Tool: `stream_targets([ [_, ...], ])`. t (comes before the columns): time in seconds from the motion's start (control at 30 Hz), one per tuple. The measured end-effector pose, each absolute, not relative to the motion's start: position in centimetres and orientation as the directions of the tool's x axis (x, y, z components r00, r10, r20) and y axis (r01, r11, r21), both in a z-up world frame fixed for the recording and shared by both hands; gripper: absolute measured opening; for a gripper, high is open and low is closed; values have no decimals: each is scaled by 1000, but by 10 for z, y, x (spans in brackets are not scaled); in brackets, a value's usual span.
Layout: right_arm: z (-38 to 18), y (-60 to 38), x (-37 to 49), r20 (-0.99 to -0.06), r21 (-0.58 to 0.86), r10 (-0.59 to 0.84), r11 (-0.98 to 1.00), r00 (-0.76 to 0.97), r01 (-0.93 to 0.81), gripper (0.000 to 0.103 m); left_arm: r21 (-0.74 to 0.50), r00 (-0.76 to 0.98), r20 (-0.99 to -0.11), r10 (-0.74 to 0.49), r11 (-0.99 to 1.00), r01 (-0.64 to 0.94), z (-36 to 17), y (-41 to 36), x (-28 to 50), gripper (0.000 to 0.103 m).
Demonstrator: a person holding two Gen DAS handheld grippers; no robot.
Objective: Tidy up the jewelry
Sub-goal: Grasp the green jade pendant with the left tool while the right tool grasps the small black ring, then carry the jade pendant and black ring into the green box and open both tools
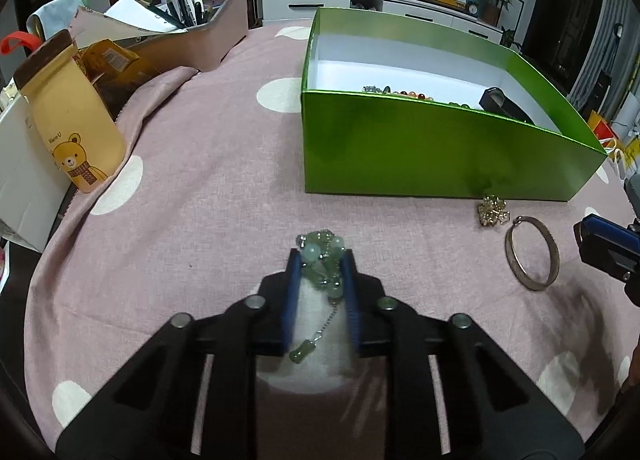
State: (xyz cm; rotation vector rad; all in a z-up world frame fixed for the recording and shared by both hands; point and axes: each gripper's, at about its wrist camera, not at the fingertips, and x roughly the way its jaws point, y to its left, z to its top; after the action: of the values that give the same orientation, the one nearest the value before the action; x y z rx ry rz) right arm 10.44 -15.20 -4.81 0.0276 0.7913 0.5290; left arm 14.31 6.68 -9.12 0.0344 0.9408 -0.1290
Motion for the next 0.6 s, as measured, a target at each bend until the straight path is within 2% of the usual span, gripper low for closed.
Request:
stream_targets([
  [0.6, -31, -165, 90, -636, 223, 462, 877, 617, -426, 19, -90, 622, -768, -152, 987, 131, -58, 68, 105, 19],
])
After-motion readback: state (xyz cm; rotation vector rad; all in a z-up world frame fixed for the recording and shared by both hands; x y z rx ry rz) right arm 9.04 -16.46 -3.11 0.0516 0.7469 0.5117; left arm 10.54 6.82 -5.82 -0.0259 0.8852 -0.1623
